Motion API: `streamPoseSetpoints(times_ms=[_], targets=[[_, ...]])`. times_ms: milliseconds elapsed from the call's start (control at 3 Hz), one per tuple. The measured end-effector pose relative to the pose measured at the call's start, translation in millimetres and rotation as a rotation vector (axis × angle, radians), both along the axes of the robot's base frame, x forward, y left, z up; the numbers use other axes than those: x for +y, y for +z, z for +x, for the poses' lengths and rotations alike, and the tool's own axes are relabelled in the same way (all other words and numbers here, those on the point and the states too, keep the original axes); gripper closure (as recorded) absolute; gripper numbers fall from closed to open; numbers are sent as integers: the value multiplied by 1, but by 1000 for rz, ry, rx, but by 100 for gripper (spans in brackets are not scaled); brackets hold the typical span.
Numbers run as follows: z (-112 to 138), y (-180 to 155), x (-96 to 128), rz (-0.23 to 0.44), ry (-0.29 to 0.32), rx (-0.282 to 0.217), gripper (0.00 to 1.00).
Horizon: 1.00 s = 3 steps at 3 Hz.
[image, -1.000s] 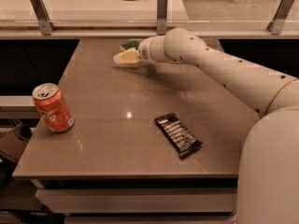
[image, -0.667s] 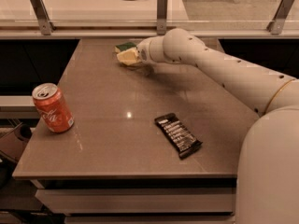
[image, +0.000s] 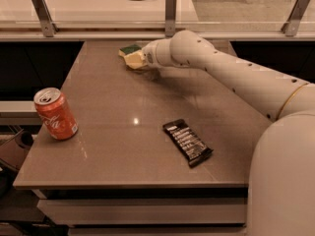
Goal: Pick sponge
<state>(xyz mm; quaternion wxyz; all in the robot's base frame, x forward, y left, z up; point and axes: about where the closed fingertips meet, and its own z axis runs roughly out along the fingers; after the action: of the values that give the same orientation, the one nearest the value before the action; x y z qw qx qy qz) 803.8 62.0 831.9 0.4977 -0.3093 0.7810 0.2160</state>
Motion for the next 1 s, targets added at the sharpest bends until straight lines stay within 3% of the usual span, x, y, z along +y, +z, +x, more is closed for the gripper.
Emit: streamPoseSetpoints(times_ms=[333, 667, 1000], targets=[[0, -1, 2, 0, 3, 2, 100], [0, 11, -3, 12, 11, -11, 100], [-1, 38, -23, 13, 18, -33, 100]])
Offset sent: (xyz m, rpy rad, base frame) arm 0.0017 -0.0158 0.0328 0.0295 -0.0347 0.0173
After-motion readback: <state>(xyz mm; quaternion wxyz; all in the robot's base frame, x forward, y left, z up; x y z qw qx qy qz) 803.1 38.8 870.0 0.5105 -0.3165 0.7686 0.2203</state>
